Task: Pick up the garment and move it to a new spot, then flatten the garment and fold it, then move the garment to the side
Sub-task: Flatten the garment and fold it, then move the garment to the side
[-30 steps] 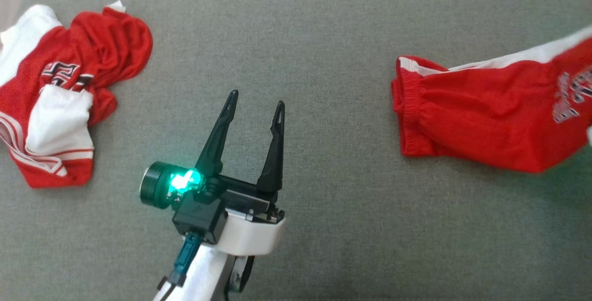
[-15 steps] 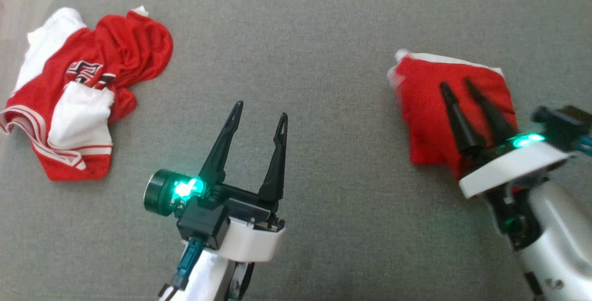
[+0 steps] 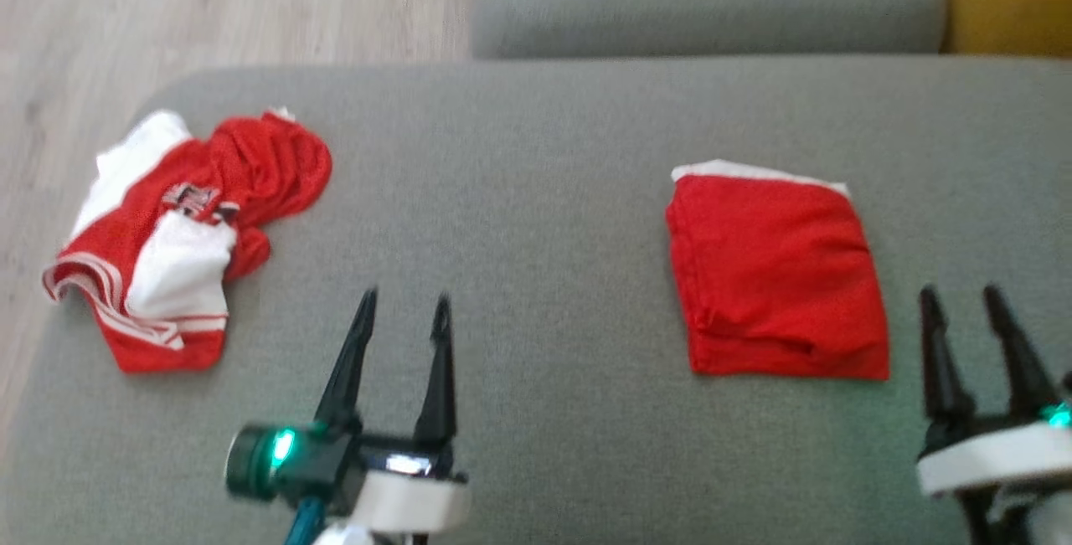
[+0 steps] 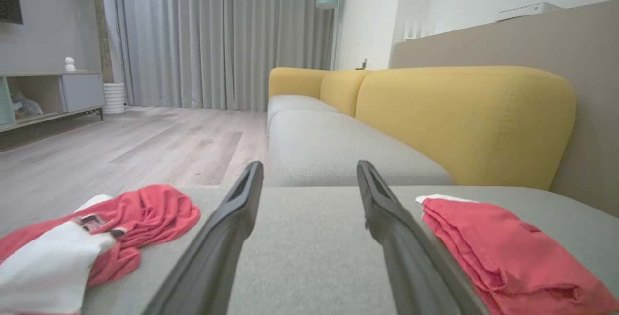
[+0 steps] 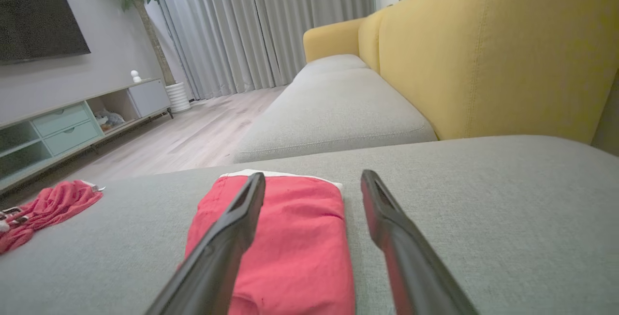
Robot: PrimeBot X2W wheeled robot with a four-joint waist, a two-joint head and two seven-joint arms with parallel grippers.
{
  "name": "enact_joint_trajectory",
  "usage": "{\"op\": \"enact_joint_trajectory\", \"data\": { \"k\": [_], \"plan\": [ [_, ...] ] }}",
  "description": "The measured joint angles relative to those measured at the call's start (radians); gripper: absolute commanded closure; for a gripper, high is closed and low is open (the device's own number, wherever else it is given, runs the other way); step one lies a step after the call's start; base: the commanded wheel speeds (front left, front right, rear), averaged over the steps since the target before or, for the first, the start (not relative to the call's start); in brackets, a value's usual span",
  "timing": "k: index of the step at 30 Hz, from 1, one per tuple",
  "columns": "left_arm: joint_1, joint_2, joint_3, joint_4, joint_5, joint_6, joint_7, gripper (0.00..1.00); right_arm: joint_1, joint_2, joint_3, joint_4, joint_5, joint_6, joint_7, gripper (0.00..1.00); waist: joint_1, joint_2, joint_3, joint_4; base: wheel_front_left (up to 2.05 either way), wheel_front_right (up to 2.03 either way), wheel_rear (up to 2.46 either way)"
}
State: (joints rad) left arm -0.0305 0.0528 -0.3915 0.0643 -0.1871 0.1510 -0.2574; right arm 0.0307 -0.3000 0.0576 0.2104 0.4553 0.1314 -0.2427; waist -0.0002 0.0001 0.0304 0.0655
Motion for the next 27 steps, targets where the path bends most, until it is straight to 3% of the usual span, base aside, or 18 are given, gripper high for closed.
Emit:
{"op": "enact_joint_trajectory", "data": {
  "k": [8,14,27],
  "plan": [
    [0.128,0.001,0.054,0.094,0.001,-0.008,0.001,0.00,0.146,0.144,-0.030,-0.068,-0.210,0.000,-0.008,0.00,-0.0001,0.0000,-0.094,-0.023,0.00,0.00,0.00],
    [0.146,0.001,0.069,0.116,0.001,-0.011,0.001,0.00,0.190,0.170,-0.032,-0.068,-0.289,0.000,-0.008,0.00,0.0002,0.0000,-0.125,-0.031,0.00,0.00,0.00],
    [0.163,0.001,0.078,0.128,0.000,-0.012,0.001,0.00,0.190,0.187,-0.030,-0.068,-0.306,0.000,-0.008,0.00,0.0002,0.0000,-0.138,-0.013,0.00,0.00,0.00]
  ]
}}
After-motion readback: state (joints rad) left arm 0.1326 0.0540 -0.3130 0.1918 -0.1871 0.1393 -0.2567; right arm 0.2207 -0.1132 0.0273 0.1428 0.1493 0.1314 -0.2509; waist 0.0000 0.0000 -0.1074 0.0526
